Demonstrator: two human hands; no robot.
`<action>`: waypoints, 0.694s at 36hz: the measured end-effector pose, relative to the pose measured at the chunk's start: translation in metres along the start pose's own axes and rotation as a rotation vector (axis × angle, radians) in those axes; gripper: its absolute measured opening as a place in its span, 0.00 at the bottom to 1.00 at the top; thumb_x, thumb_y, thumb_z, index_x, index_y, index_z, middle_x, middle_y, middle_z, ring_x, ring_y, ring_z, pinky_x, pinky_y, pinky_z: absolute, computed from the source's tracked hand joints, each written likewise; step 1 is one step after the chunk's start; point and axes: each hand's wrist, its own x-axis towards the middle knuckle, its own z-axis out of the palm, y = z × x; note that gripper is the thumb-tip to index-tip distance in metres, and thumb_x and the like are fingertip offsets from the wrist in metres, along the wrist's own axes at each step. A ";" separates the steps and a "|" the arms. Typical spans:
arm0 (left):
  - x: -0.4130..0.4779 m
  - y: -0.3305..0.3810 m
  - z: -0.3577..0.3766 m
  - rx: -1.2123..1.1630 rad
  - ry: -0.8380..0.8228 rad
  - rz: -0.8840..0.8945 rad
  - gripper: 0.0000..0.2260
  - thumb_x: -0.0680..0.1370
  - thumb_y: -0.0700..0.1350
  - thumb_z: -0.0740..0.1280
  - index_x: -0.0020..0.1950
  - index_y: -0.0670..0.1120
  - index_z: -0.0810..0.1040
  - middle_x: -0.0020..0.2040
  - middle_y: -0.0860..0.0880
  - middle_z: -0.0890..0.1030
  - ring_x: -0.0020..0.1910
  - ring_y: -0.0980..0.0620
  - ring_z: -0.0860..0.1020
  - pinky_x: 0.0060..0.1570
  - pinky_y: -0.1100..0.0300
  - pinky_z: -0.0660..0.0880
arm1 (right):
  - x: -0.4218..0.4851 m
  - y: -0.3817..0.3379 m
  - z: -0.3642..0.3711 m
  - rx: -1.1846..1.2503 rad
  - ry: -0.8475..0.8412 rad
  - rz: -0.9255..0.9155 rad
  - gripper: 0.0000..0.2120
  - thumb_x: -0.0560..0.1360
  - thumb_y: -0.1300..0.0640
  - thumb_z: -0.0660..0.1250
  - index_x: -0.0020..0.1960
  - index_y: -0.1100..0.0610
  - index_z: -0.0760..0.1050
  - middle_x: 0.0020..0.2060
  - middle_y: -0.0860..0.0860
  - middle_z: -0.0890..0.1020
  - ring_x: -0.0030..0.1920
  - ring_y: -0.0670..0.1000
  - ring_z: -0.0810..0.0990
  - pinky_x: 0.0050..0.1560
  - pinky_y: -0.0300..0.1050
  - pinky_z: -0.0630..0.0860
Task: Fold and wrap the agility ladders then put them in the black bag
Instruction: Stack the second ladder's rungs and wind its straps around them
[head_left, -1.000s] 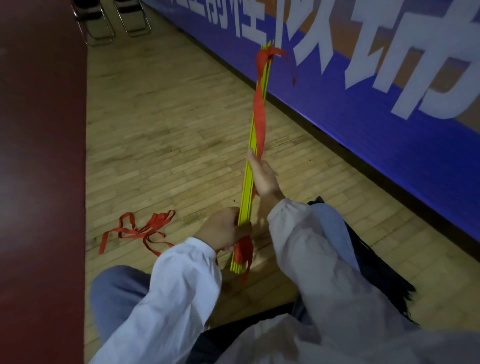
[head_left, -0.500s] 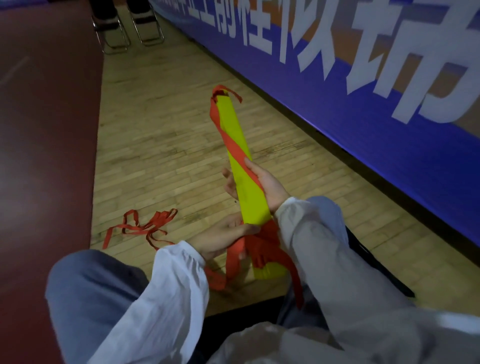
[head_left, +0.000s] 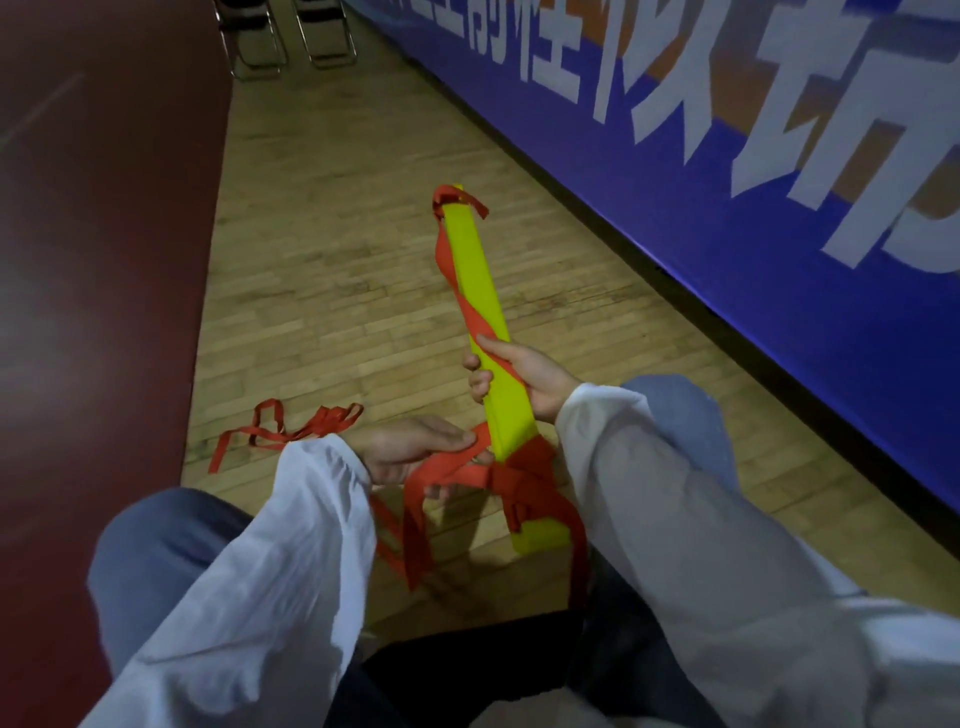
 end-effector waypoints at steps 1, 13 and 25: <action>0.008 -0.006 -0.012 -0.010 0.023 -0.013 0.21 0.74 0.49 0.72 0.62 0.37 0.76 0.48 0.36 0.80 0.32 0.48 0.81 0.29 0.59 0.78 | 0.007 -0.002 -0.001 -0.004 0.009 -0.003 0.10 0.83 0.58 0.54 0.43 0.58 0.64 0.32 0.51 0.71 0.23 0.44 0.69 0.24 0.36 0.69; 0.082 -0.008 -0.082 0.056 -0.010 -0.175 0.17 0.76 0.47 0.69 0.56 0.35 0.79 0.34 0.46 0.83 0.29 0.51 0.81 0.27 0.62 0.76 | 0.098 -0.023 -0.027 -0.410 0.065 -0.146 0.10 0.79 0.71 0.57 0.53 0.57 0.63 0.33 0.55 0.69 0.25 0.48 0.72 0.27 0.41 0.72; 0.116 0.015 -0.046 0.225 0.178 -0.199 0.21 0.79 0.54 0.63 0.42 0.36 0.82 0.16 0.51 0.72 0.18 0.53 0.71 0.23 0.64 0.68 | 0.166 0.004 -0.078 -0.840 0.613 -0.302 0.16 0.76 0.65 0.63 0.62 0.57 0.65 0.37 0.54 0.74 0.28 0.50 0.76 0.28 0.43 0.74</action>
